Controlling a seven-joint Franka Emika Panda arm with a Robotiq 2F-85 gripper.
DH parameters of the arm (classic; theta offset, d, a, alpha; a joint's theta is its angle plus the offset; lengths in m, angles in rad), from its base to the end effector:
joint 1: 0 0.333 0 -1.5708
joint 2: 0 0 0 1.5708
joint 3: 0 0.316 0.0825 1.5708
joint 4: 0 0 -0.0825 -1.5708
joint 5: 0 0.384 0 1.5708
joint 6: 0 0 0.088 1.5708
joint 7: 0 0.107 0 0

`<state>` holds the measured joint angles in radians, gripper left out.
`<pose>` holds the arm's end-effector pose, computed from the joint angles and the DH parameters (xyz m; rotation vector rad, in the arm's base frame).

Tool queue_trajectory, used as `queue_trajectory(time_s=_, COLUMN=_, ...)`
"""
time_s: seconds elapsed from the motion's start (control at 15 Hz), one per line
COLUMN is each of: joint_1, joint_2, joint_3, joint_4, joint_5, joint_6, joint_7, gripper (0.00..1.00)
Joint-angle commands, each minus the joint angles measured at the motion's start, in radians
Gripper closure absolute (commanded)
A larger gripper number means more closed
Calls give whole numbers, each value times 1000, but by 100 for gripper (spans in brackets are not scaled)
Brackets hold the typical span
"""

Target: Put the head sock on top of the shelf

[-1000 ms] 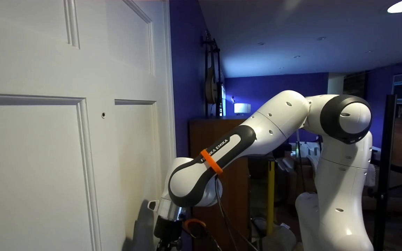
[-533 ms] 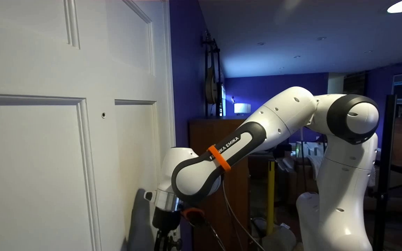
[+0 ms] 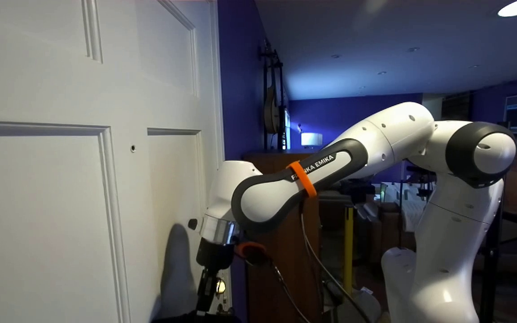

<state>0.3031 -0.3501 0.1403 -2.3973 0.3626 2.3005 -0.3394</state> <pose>0.4123 0.2073 0.4730 -2.7425 -0.8062 -0.3456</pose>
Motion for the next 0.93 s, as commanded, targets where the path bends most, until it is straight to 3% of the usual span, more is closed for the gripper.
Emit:
queue_trajectory(time_s=0.0, joint_1=-20, joint_2=-77, joint_3=15, joint_4=15, joint_5=-77, joint_6=-74, joint_7=88, gripper=99)
queue_trajectory(time_s=0.53, joint_1=-98, joint_2=-253, joint_3=16, joint_4=37, joint_5=-214, joint_6=-281, joint_7=310, gripper=99)
queue_trajectory(time_s=0.87, joint_1=-81, joint_2=-253, joint_3=-5, joint_4=34, joint_5=-181, joint_6=-265, joint_7=262, gripper=95)
